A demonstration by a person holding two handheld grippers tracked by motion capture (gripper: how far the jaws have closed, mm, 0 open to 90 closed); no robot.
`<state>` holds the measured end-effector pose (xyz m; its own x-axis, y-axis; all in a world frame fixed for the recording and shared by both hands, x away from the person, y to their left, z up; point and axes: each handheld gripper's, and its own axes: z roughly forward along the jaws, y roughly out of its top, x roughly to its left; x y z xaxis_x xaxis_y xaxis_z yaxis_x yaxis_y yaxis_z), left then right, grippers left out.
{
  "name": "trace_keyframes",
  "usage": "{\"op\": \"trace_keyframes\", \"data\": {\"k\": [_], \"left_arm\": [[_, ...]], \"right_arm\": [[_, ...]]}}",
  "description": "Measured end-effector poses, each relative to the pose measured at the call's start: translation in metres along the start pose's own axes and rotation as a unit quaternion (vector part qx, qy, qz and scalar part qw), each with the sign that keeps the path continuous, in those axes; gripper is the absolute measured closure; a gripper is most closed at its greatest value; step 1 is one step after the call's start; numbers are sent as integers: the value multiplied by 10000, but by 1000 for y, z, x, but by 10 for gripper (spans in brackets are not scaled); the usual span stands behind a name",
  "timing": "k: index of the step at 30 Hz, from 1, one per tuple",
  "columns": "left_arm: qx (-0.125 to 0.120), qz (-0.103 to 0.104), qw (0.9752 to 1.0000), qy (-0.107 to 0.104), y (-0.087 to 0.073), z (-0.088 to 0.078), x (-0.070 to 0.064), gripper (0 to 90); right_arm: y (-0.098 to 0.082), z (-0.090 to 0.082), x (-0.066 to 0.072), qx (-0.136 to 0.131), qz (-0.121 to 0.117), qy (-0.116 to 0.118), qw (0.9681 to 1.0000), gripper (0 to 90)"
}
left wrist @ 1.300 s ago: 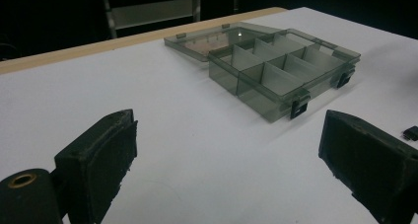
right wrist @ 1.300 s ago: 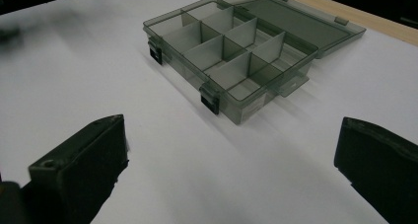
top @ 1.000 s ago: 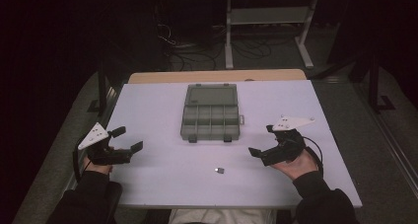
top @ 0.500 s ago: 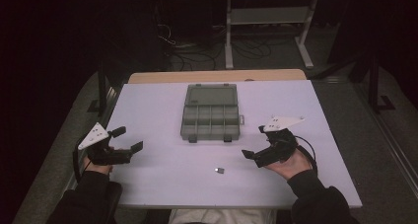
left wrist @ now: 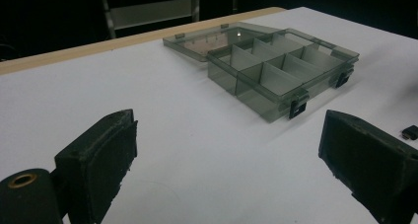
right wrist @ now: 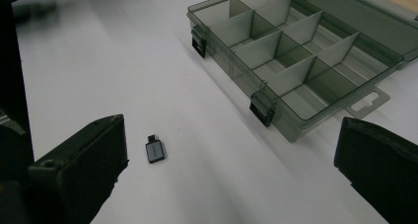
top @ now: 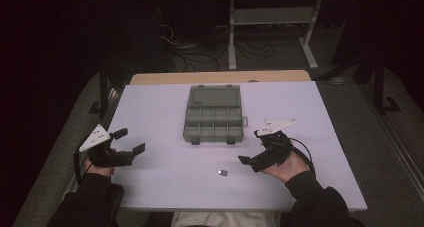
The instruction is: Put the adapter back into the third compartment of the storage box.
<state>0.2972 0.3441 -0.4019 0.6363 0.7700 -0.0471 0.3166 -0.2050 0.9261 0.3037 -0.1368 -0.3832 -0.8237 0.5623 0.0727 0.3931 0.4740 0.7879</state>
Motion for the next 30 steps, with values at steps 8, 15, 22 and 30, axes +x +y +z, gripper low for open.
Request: {"op": "trace_keyframes", "data": {"k": [8,15,22,30], "left_arm": [[-8,-7,10000,11,0,0,0,73],[-21,-9,10000,5,0,0,0,73],[-19,-7,10000,0,0,0,0,73],[-16,-7,10000,-4,0,0,0,73]], "right_arm": [[3,6,5,92,-96,106,9999,0],[6,15,9,241,-146,197,9994,0],[7,22,12,412,-260,240,9985,0],[7,33,17,583,-324,348,9972,0]]}}
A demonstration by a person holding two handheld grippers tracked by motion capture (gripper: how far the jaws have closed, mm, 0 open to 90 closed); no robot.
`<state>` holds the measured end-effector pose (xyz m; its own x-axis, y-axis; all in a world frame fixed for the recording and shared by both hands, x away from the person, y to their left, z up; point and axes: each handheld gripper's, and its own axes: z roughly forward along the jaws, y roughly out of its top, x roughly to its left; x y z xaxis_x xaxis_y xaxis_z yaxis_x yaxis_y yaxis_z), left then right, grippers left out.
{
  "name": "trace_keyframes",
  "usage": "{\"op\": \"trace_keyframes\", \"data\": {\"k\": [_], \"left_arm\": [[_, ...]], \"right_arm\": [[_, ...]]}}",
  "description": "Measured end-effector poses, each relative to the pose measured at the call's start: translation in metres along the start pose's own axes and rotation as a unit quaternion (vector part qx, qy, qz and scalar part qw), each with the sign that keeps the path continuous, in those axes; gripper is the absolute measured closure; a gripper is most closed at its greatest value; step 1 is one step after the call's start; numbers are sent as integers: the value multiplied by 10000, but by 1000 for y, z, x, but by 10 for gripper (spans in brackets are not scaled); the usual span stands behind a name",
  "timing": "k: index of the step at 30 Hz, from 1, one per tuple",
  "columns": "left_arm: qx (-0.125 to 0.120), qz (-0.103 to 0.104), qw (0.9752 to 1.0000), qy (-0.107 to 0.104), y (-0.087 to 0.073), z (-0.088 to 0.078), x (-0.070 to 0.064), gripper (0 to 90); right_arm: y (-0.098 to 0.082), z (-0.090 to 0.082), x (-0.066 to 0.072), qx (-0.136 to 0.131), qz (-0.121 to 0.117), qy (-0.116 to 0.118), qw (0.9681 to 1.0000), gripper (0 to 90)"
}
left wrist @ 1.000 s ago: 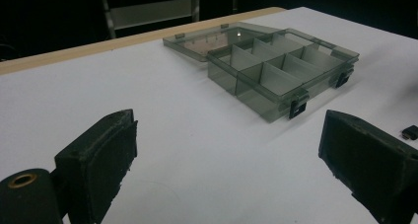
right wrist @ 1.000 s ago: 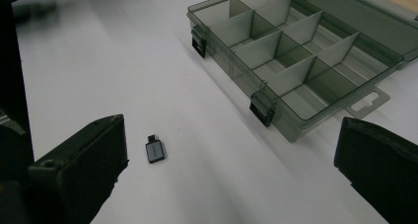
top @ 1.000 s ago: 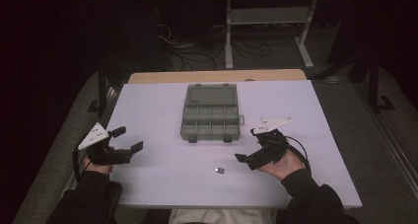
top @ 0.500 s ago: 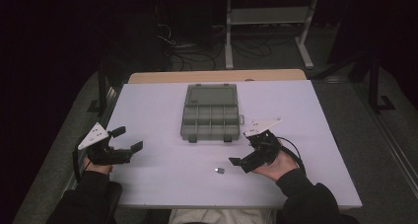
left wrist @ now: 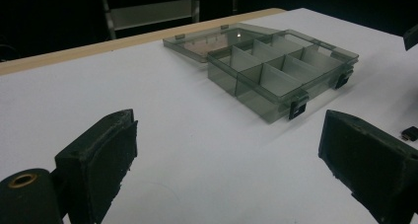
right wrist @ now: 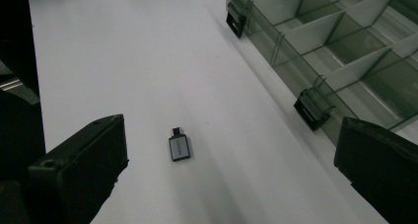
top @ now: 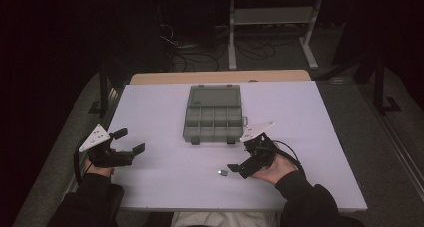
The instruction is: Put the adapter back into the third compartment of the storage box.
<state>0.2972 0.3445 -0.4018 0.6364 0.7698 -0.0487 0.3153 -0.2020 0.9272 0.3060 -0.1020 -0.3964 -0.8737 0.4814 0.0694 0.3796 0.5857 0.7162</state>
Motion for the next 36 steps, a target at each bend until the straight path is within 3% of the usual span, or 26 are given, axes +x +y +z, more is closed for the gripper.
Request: {"op": "trace_keyframes", "data": {"k": [36], "left_arm": [[11,17,10000,-40,0,1,-1,74]], "right_arm": [[-1,38,13,585,-380,346,9970,33]]}}
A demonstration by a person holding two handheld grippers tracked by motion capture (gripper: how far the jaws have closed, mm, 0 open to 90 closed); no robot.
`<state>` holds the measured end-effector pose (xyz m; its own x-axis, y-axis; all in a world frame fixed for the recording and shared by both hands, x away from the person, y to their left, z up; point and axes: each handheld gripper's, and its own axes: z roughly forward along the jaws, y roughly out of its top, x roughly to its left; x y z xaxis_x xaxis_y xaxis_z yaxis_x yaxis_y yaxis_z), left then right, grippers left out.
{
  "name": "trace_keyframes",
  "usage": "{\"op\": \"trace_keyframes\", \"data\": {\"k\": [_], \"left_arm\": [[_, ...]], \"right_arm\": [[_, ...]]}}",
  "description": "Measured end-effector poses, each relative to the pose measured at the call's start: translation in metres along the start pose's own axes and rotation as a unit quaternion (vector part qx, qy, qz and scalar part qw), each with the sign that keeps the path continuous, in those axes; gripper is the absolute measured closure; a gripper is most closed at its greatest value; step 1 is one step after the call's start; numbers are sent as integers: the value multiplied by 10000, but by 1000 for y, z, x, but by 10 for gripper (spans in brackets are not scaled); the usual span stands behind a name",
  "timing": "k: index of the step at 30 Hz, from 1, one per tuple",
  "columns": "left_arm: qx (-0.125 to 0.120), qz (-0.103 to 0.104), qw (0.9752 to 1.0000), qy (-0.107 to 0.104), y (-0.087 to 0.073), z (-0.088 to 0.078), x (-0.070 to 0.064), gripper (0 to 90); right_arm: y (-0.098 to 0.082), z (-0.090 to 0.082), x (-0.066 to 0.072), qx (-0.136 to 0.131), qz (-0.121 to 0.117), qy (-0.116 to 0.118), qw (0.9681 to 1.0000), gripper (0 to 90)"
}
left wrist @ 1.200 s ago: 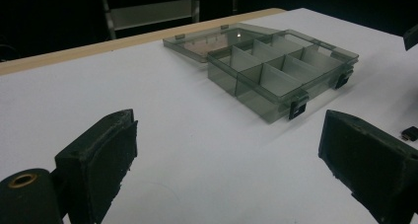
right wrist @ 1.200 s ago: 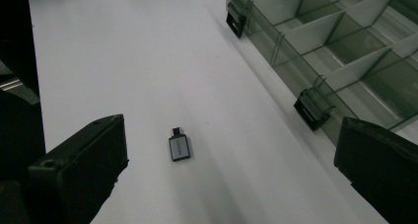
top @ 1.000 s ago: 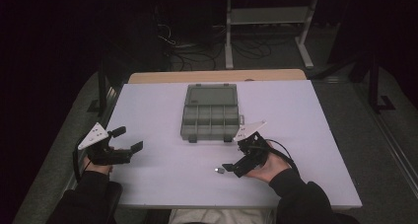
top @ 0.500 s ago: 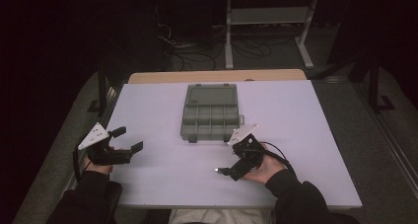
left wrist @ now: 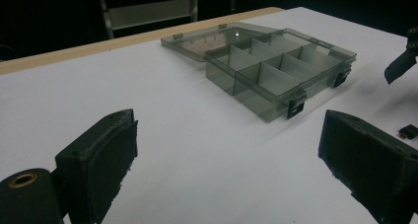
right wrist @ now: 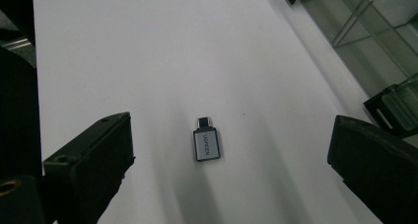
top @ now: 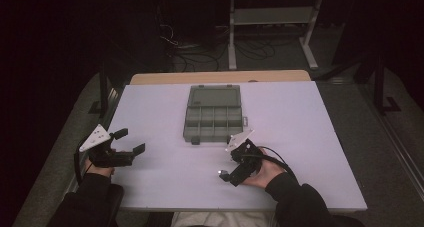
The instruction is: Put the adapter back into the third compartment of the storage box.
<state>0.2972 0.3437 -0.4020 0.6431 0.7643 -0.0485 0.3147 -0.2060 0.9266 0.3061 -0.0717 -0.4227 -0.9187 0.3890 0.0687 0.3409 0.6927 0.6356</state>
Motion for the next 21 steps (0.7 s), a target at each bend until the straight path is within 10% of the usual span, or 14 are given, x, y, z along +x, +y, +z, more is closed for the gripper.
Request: {"op": "trace_keyframes", "data": {"k": [21], "left_arm": [[5,0,10000,-2,0,0,0,75]], "right_arm": [[1,12,5,253,-339,266,9988,261]]}}
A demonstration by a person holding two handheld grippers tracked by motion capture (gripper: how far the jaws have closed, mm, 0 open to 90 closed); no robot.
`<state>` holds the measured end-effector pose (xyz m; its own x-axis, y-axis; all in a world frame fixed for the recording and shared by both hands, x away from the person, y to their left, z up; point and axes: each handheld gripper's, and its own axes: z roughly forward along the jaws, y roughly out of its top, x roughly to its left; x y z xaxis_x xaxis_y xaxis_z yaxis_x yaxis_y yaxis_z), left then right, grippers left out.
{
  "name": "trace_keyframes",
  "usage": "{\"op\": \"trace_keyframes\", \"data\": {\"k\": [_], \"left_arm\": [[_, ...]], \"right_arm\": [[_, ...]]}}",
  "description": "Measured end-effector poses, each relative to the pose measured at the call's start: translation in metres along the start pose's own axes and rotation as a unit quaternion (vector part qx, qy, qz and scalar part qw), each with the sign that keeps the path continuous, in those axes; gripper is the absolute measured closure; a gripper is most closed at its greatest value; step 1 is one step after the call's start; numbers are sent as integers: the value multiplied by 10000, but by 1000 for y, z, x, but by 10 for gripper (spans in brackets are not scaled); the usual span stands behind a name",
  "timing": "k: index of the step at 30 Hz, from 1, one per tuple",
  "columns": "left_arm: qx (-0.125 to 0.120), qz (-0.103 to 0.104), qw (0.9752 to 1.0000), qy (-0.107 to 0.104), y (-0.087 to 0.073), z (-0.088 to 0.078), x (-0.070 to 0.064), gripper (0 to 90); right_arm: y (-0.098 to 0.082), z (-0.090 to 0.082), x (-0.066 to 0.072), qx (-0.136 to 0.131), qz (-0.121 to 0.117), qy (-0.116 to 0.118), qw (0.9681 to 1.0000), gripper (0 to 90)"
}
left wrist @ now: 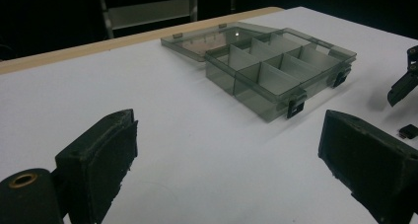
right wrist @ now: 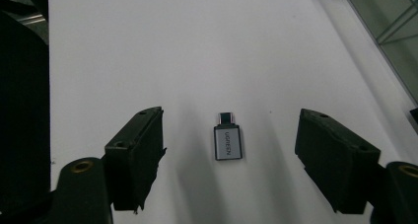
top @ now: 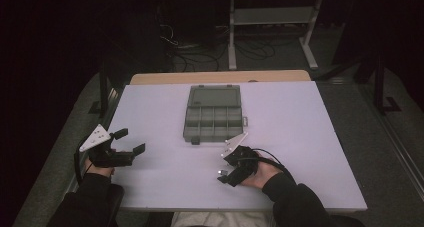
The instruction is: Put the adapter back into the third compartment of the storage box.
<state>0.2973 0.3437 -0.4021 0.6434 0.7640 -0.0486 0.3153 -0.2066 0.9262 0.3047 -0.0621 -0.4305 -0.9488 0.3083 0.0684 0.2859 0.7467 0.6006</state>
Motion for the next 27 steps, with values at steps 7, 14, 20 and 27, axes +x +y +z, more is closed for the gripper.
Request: {"op": "trace_keyframes", "data": {"k": [7,14,20,27], "left_arm": [[4,2,10000,-1,0,0,0,74],[4,7,10000,-6,0,0,0,75],[5,8,10000,-3,0,0,0,74],[4,11,10000,-16,0,0,0,75]], "right_arm": [[0,3,0,85,-11,57,9999,369],[-1,6,1,193,-46,-65,9998,492],[0,7,3,160,-156,-64,9997,613],[1,10,7,232,-309,-112,9992,745]]}}
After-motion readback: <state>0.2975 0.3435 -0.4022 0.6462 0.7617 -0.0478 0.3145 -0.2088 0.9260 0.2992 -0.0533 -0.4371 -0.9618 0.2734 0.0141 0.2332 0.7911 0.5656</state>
